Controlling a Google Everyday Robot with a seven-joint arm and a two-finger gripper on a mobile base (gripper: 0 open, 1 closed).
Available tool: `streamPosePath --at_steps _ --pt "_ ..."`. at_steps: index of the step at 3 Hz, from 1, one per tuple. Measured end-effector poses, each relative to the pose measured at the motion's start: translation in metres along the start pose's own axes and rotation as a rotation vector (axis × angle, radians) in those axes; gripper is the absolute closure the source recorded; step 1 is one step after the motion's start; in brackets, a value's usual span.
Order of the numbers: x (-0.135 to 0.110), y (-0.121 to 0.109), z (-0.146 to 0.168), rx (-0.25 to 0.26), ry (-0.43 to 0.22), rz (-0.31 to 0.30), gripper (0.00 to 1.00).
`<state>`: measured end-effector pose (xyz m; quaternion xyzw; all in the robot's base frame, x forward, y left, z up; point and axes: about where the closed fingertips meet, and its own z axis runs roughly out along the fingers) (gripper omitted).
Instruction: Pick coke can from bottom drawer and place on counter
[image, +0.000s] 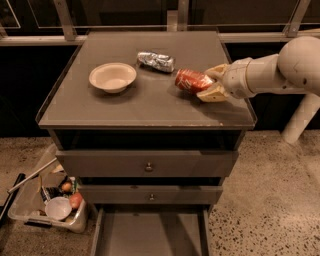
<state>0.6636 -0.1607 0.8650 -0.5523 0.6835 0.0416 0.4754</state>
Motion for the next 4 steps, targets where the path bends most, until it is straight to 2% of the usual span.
streamPosePath --at_steps 2,3,4 --pt "0.0 0.0 0.0 0.0 0.0 0.0 0.11" --pt "0.0 0.0001 0.0001 0.0 0.0 0.0 0.0" --pt "0.0 0.0001 0.0001 0.0 0.0 0.0 0.0"
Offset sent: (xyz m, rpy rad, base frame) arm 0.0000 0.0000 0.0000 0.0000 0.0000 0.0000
